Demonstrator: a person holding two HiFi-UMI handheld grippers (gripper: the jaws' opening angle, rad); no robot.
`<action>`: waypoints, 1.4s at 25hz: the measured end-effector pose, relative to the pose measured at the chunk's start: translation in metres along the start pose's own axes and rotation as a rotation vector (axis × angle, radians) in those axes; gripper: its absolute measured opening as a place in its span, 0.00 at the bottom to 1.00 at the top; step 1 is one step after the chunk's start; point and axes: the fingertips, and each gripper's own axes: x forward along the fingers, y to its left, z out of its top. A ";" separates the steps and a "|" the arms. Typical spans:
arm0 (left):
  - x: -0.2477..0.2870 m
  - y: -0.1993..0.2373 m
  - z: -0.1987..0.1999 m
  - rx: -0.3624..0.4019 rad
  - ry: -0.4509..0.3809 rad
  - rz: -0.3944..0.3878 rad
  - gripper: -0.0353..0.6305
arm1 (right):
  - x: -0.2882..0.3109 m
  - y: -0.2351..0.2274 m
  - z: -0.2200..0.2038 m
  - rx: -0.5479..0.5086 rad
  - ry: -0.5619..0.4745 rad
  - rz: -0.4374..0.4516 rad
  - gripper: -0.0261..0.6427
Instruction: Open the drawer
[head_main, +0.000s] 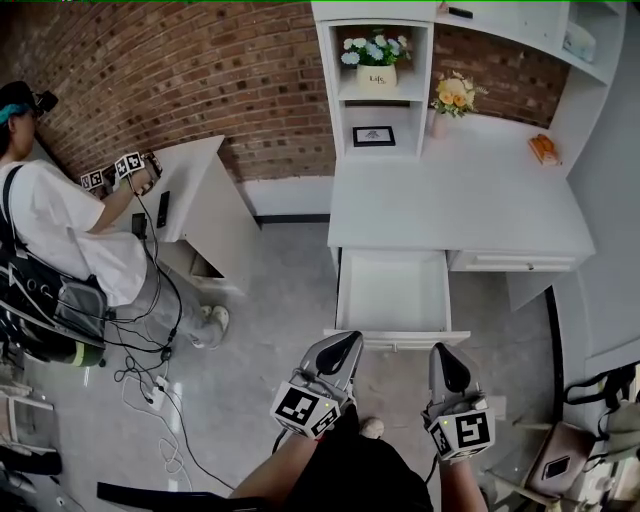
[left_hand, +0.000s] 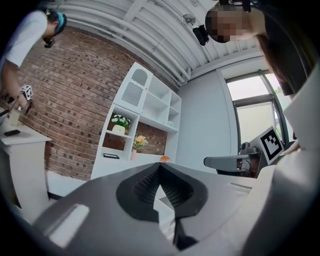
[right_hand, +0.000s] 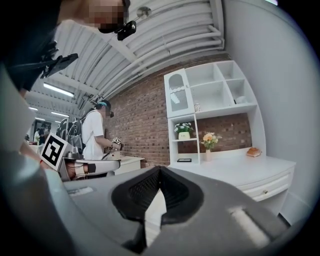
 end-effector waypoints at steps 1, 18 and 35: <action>-0.002 0.000 0.003 0.007 -0.010 0.003 0.05 | -0.002 0.000 0.004 0.003 -0.006 -0.003 0.04; -0.014 -0.004 0.041 0.036 -0.015 0.029 0.05 | -0.031 -0.006 0.049 -0.013 -0.042 0.015 0.04; -0.020 0.006 0.051 0.023 -0.010 0.047 0.05 | -0.037 -0.010 0.060 -0.032 -0.048 0.048 0.04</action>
